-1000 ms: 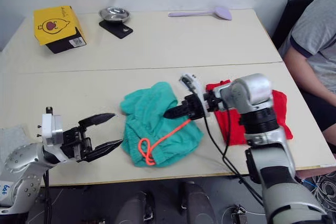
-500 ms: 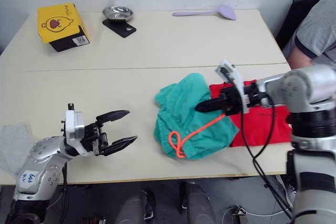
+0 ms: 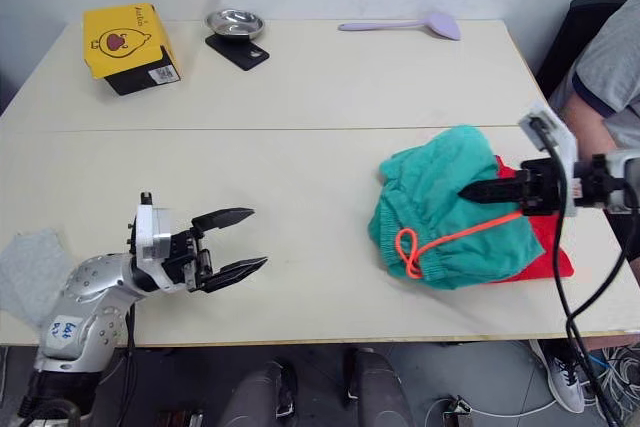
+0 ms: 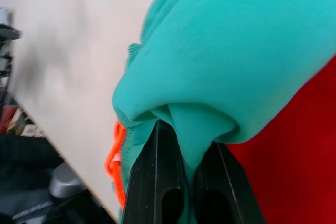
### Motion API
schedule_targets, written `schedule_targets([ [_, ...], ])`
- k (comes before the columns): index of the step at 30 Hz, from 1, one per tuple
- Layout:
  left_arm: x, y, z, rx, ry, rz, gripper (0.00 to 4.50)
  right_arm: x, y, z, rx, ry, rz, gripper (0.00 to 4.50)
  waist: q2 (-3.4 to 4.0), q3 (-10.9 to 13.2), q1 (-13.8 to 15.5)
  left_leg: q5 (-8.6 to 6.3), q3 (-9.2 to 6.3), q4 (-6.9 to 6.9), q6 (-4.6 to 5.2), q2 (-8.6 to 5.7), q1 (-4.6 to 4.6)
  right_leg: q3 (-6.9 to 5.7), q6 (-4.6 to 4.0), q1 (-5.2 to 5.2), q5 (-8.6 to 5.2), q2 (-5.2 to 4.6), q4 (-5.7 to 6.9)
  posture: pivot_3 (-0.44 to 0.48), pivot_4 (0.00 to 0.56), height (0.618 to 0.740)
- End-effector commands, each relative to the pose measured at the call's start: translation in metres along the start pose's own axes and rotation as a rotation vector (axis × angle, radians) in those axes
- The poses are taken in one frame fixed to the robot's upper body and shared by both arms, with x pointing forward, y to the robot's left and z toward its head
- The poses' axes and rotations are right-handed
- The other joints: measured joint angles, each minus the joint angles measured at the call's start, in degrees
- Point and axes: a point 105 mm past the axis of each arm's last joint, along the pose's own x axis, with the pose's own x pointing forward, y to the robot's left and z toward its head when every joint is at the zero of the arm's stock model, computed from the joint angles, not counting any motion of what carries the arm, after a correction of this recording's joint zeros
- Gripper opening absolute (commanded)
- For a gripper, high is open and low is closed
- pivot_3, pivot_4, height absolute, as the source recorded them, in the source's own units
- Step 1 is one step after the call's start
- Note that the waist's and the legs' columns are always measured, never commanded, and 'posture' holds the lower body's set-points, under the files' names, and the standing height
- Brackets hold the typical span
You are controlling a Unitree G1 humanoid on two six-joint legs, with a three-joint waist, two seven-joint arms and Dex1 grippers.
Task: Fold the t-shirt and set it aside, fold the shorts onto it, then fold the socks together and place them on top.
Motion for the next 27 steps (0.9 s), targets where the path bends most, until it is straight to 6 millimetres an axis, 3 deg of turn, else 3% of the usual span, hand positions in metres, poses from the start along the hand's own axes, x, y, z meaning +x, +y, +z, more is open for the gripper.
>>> schedule_targets([
  [1,0.000,0.000,0.006,0.023,-0.001,-0.021,4.48,-0.023,-0.017,0.008,-0.024,-0.043,-0.070,0.00,0.00,0.0,-0.1,0.00,0.00,0.00,0.00,0.00,0.01,0.00,0.00,0.00,0.00,0.01,0.00,0.000,0.150,0.740],
  [6,0.000,0.001,0.007,0.022,0.003,-0.022,4.48,-0.032,-0.060,-0.003,0.010,-0.055,-0.189,0.00,0.02,0.0,-0.1,0.06,0.05,0.00,-0.11,0.04,0.08,0.07,0.00,0.00,0.00,0.10,0.05,0.000,0.150,0.740],
  [13,0.003,-0.001,0.007,0.018,0.004,-0.033,4.48,-0.009,-0.100,-0.019,-0.042,-0.026,-0.302,0.00,0.05,0.0,-0.2,0.32,0.19,0.04,-0.51,0.06,0.16,0.29,0.04,0.00,0.07,0.19,0.11,0.000,0.150,0.740],
  [18,0.001,0.000,0.007,0.024,0.015,-0.030,4.48,0.000,-0.103,-0.025,-0.055,-0.030,-0.276,0.00,0.12,0.0,-0.1,0.37,0.22,0.05,-0.53,0.05,0.17,0.35,0.06,-0.01,0.09,0.19,0.17,0.000,0.150,0.740],
  [23,-0.004,-0.001,0.006,0.007,0.029,-0.034,4.50,-0.013,-0.104,-0.030,-0.089,-0.032,-0.307,1.36,0.13,0.0,0.0,0.37,0.24,0.06,-0.52,0.05,0.19,0.38,0.07,0.00,0.11,0.19,0.18,0.000,0.150,0.740],
  [27,-0.013,-0.001,0.004,-0.031,0.057,-0.004,4.50,-0.047,-0.098,-0.010,-0.291,-0.182,-0.372,2.80,0.33,0.1,0.0,0.37,0.26,0.07,-0.52,0.04,0.20,0.41,0.07,0.00,0.11,0.18,0.21,0.000,0.150,0.740],
])
